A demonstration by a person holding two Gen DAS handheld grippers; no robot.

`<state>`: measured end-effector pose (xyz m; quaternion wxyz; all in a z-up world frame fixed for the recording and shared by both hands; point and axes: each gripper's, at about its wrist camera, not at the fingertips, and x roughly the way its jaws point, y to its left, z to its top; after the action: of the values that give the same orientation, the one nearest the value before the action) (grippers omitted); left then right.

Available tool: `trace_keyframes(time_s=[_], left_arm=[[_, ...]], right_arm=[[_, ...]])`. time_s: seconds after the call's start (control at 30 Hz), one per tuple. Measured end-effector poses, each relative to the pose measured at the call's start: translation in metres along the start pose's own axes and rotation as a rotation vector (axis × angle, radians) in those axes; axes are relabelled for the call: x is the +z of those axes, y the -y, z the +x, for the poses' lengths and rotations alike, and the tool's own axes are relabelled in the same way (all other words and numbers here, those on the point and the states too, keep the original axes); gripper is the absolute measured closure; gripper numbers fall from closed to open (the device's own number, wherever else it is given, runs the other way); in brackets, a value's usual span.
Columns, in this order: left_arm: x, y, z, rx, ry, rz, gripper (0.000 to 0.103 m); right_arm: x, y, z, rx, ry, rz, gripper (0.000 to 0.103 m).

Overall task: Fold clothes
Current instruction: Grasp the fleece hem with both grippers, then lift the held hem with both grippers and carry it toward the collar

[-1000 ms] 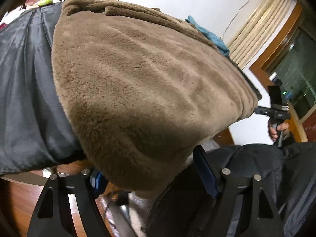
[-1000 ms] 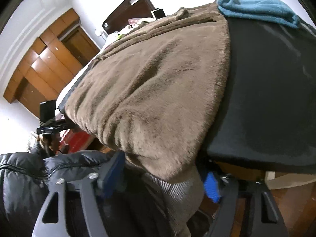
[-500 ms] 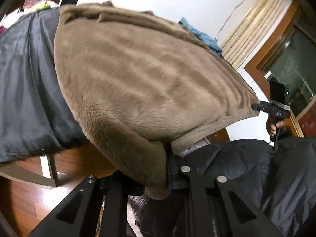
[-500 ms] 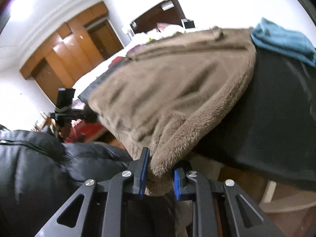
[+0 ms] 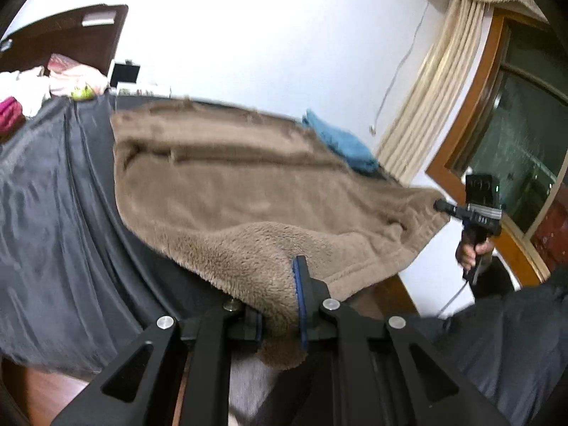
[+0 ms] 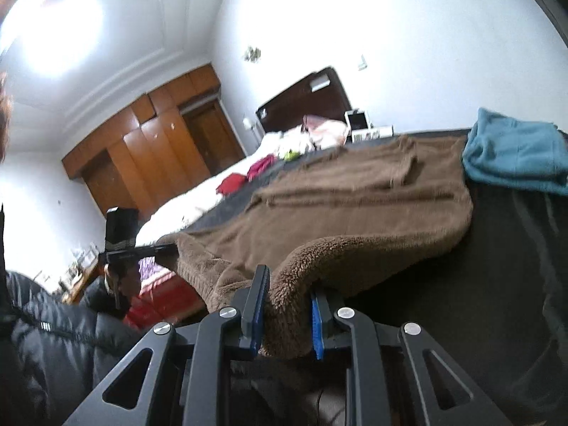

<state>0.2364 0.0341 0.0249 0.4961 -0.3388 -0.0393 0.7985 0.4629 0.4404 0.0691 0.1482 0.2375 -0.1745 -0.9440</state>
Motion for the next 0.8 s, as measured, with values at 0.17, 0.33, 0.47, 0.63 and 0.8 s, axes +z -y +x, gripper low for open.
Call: trace_keyframes(time_s=[0.17, 0.33, 0.47, 0.63, 0.8], left_arm=[[0.032, -0.013, 0.006, 0.02, 0.065, -0.083, 0.088], [0.058, -0.018, 0.011, 0.033, 0.1, -0.1, 0.088], [0.077, -0.024, 0.017, 0.032, 0.13, -0.107, 0.088], [0.101, -0.035, 0.025, 0.036, 0.145, -0.129, 0.088], [0.129, -0.048, 0.039, 0.051, 0.146, -0.139, 0.088]], right_arm=[[0.022, 0.02, 0.001, -0.059, 0.089, 0.082, 0.081], [0.044, 0.036, 0.012, -0.119, 0.097, 0.115, 0.081], [0.059, 0.041, 0.015, -0.154, 0.112, 0.117, 0.081], [0.081, 0.051, 0.019, -0.189, 0.128, 0.118, 0.081], [0.113, 0.061, 0.035, -0.226, 0.139, 0.117, 0.081]])
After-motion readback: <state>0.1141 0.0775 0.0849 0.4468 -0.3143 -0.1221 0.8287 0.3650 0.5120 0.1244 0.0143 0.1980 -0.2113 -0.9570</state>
